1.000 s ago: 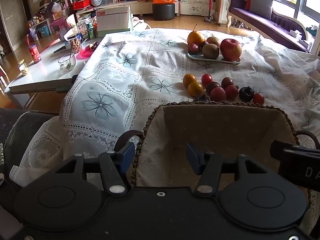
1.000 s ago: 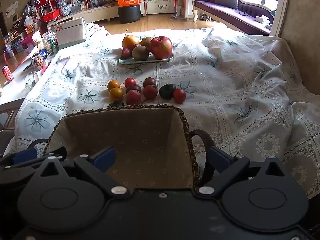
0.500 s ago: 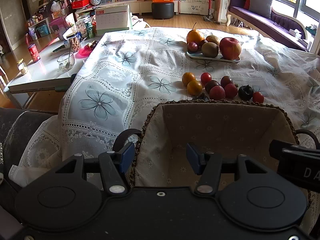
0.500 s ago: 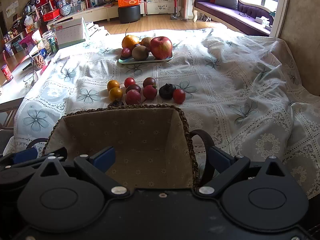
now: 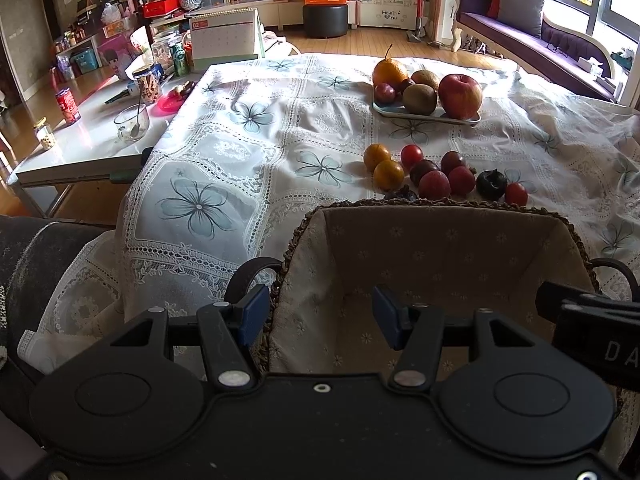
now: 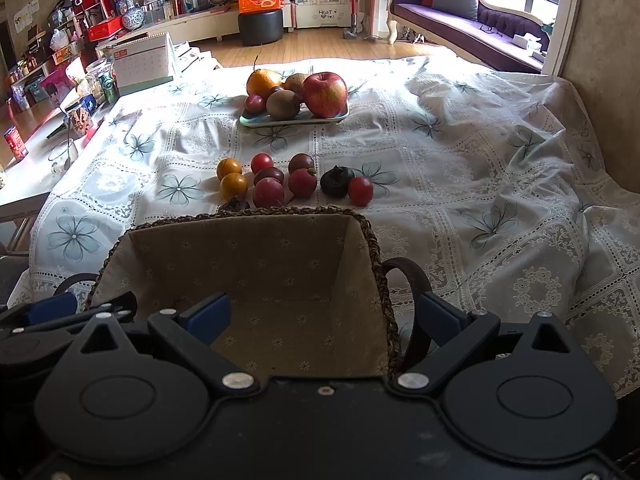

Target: Organize fruits

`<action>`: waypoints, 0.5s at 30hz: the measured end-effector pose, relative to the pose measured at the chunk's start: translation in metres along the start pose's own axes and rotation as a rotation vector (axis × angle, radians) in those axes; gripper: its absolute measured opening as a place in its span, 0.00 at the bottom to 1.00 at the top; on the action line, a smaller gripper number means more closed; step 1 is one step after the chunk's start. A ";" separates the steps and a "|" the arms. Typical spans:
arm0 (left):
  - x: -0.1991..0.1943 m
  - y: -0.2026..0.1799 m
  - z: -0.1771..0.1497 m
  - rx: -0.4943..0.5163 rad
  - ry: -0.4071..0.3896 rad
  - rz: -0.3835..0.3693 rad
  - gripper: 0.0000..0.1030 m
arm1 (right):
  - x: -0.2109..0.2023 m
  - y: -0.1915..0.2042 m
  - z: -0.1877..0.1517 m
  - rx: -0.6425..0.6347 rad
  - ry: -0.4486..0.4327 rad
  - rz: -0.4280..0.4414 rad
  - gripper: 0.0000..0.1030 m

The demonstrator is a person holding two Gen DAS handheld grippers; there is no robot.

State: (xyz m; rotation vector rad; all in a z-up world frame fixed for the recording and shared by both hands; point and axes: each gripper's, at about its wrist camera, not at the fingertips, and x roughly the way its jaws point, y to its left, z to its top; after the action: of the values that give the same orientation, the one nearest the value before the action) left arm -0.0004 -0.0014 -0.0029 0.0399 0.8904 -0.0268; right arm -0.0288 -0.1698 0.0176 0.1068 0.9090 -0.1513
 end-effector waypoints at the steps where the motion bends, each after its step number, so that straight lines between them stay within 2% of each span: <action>1: 0.001 0.000 0.000 0.001 0.002 0.000 0.59 | 0.000 0.000 0.000 0.000 0.000 0.000 1.00; 15: -0.001 0.004 0.001 -0.013 0.017 -0.028 0.59 | 0.000 0.004 -0.002 -0.013 -0.001 0.001 1.00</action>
State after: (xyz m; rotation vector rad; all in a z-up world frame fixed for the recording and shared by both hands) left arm -0.0002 0.0025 -0.0013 0.0157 0.9081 -0.0467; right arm -0.0297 -0.1661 0.0170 0.0954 0.9087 -0.1442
